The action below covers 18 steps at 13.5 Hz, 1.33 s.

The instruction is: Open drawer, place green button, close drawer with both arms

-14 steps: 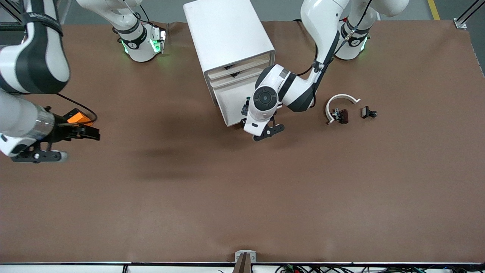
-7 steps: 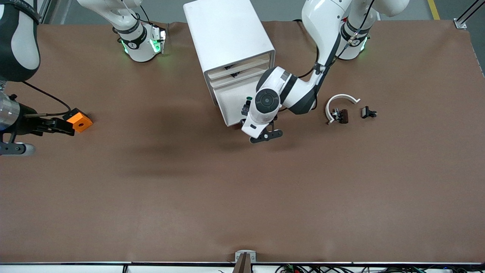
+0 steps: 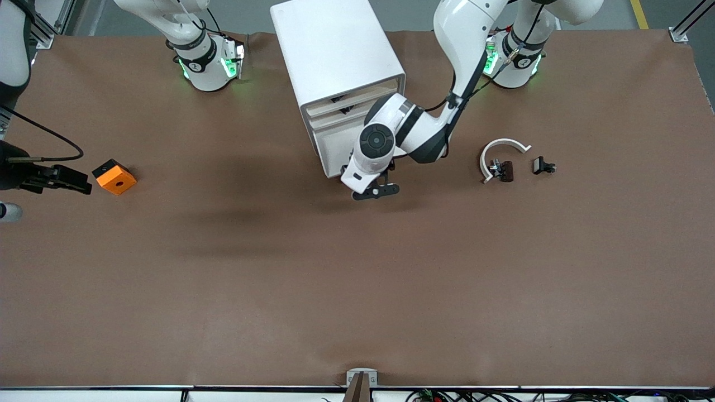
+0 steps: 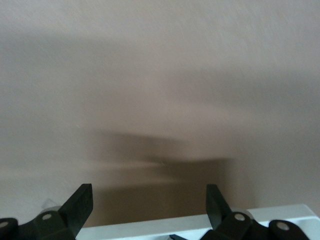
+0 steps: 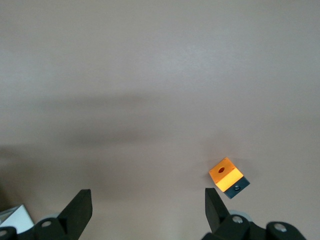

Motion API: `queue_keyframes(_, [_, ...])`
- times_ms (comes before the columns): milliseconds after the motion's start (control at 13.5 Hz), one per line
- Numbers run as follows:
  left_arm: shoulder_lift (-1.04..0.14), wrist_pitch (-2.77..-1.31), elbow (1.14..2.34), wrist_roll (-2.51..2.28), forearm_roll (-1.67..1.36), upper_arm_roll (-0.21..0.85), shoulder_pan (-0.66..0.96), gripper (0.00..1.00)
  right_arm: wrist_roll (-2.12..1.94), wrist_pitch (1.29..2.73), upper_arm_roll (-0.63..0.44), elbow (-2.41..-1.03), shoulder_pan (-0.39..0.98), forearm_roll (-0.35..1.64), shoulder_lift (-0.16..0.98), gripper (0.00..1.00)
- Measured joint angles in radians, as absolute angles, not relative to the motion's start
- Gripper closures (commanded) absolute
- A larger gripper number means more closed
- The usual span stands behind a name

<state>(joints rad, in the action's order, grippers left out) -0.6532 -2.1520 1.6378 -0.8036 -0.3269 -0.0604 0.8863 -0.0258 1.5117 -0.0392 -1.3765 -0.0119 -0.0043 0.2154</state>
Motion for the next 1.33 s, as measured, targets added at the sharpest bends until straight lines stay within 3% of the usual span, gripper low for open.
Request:
queue_keyframes(369, [-0.656, -2.134, 1.642, -0.806, -0.407, 0.012, 0.886, 0.0, -0.026, 1.484, -0.036, -1.381, -0.04, 0.002, 0.162, 0.0])
queue_keyframes(1329, [-0.658, -2.084, 1.644, -0.861, -0.499, 0.058, 0.89, 0.0, -0.136, 1.443, -0.029, -1.413, -0.093, 0.013, 0.086, 0.0])
